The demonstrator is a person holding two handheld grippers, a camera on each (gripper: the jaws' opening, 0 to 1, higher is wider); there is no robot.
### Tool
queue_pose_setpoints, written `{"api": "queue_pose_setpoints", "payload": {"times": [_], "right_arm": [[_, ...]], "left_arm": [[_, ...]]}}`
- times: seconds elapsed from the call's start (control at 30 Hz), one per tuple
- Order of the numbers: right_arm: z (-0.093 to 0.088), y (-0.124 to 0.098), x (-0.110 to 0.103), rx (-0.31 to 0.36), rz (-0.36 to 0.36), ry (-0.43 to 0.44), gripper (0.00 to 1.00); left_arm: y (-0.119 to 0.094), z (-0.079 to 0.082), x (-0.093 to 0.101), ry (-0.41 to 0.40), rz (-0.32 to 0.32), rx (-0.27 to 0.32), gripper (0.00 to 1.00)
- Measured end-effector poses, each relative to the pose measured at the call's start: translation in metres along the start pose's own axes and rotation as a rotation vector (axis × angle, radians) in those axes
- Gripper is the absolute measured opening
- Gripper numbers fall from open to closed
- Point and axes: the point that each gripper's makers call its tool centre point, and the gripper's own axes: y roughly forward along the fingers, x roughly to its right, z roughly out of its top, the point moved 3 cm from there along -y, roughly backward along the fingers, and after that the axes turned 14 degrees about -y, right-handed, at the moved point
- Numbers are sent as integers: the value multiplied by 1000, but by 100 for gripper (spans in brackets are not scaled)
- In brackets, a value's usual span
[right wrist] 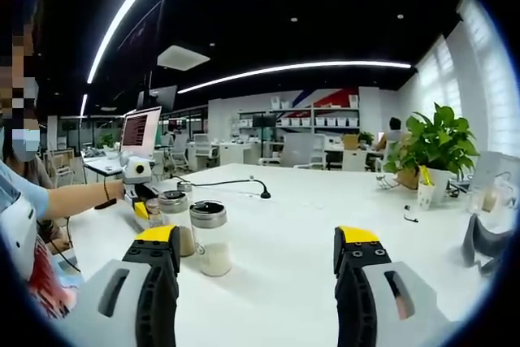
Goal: Rotate the seasoning bottle until the label or dispensing opening points toward the visible target arrow and the bottle remains upright within the marked orientation range
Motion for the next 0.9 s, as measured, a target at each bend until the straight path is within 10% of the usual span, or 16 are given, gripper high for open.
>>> {"api": "queue_pose_setpoints", "payload": {"times": [0.9], "right_arm": [[5,-1,-3,17,22,-33,78]], "left_arm": [[-2,-1,-2,-37,-13,31,36]]}}
